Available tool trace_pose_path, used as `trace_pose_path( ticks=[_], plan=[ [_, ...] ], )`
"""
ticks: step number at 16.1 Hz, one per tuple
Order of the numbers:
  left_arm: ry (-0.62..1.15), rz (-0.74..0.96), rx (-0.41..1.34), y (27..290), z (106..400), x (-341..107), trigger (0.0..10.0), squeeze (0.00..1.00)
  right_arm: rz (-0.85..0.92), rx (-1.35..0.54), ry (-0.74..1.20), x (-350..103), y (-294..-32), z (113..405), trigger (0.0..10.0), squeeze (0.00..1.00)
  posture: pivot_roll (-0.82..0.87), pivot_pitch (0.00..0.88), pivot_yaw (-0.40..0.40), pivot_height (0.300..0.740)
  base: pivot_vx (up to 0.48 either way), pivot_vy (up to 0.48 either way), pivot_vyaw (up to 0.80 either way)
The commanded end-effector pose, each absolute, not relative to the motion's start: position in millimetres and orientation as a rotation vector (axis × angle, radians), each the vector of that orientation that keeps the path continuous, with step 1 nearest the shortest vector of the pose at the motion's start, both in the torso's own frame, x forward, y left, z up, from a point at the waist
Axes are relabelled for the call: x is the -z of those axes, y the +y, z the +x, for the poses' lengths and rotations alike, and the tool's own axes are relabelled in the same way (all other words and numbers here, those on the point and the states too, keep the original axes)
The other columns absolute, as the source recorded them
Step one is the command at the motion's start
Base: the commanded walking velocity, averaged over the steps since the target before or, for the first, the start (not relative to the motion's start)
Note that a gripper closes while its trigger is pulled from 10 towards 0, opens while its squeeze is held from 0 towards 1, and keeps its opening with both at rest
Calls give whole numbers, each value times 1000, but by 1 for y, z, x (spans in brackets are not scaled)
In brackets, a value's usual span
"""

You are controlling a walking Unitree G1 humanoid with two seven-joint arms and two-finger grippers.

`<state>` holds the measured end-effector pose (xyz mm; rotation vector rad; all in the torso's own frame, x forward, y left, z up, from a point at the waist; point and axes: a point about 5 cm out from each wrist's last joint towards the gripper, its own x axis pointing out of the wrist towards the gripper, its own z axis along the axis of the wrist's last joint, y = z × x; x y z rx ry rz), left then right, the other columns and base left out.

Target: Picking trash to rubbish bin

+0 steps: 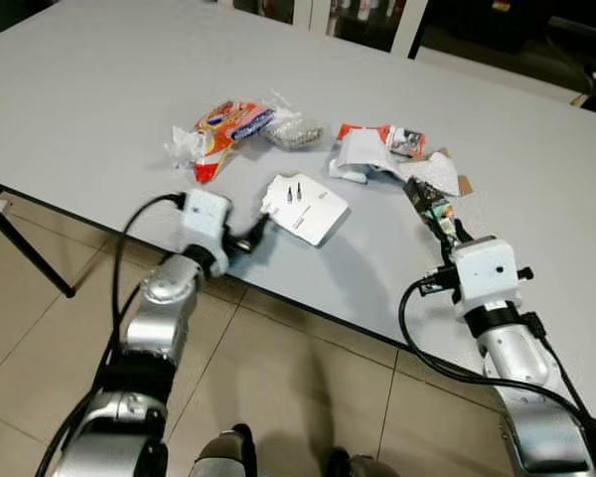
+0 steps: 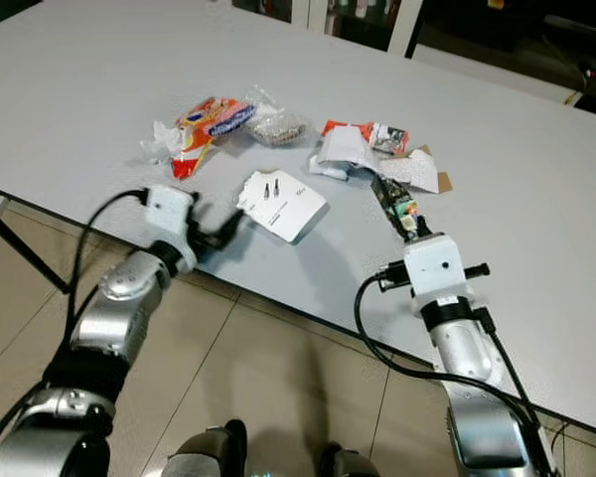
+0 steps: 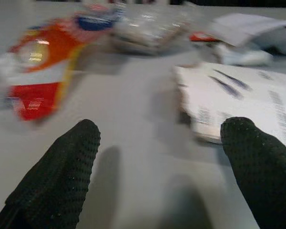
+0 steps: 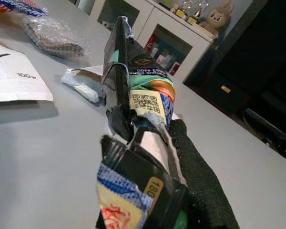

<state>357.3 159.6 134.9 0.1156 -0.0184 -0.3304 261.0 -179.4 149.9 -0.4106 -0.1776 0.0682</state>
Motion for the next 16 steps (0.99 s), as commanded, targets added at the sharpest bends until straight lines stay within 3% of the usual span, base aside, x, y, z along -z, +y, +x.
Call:
trace_pose_path(
  ticks=[1,6,16],
  plan=[
    [-35,110,288,165,361,-138,10000,0,-416,-49,-186,-153,-186,258,10000,0,171,130,-78,740,0,0,0],
    [4,95,240,174,377,-145,10000,0,-419,-46,-178,-153,-189,253,10000,0,150,141,-89,740,0,0,0],
    [225,-182,457,170,390,-146,10000,0,-428,-16,-116,-148,-201,229,10000,0,64,198,-94,740,0,0,0]
  ],
)
